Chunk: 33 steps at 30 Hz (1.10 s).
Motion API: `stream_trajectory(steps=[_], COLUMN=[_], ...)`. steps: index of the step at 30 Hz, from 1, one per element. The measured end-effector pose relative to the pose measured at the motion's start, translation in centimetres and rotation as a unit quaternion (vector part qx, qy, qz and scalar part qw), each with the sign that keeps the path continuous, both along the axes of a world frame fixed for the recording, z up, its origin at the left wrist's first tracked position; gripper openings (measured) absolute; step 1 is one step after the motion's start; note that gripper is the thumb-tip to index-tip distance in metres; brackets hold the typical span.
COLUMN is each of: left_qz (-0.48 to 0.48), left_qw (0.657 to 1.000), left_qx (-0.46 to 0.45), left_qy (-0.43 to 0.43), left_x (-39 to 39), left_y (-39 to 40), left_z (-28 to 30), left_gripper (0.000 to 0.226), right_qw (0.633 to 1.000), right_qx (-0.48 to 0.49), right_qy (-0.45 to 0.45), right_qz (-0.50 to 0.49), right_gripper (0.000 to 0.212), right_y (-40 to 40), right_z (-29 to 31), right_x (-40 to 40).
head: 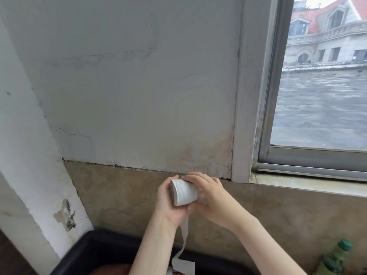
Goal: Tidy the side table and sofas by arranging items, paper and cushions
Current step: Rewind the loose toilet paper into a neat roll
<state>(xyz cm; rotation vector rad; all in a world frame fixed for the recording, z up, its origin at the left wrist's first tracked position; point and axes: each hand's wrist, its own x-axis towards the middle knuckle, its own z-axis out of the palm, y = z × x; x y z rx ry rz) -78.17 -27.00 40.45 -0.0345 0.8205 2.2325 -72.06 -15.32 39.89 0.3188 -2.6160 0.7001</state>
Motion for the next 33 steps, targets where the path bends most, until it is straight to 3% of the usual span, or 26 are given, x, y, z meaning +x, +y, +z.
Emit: stream_trajectory(steps=[6, 10, 17, 23, 26, 29, 33], left_qz=[-0.037, -0.055, -0.084, -0.119, -0.079, -0.056, -0.069], left_qw=[0.999, 0.998, 0.994, 0.978, 0.986, 0.99, 0.995], left_qx=[0.031, 0.004, -0.027, 0.058, 0.1, 0.117, 0.073], left_qy=[-0.014, 0.01, 0.064, 0.161, 0.105, 0.053, 0.027], left_x=[0.4, -0.2, -0.2, 0.8, 1.0, 1.3, 1.6], left_y=[-0.3, -0.4, -0.4, 0.1, 0.1, 0.1, 0.5], left_z=[0.5, 0.4, 0.2, 0.3, 0.3, 0.4, 0.5], left_gripper=[0.041, 0.055, 0.051, 0.048, 0.043, 0.06, 0.044], right_qw=[0.998, 0.994, 0.976, 0.992, 0.994, 0.997, 0.995], right_qx=[-0.046, -0.098, -0.171, -0.12, -0.087, -0.055, -0.09], right_qy=[-0.014, -0.049, -0.125, -0.001, 0.057, 0.059, 0.035], right_qz=[0.028, 0.023, 0.041, -0.042, -0.012, 0.012, 0.0], right_gripper=[0.045, 0.041, 0.024, 0.032, 0.044, 0.062, 0.04], right_y=[0.7, 0.7, 1.0, 0.4, 0.4, 0.4, 1.4], right_z=[0.5, 0.4, 0.8, 0.8, 0.5, 0.0, 0.6], right_x=[-0.1, 0.1, 0.8, 0.9, 1.2, 1.2, 1.4])
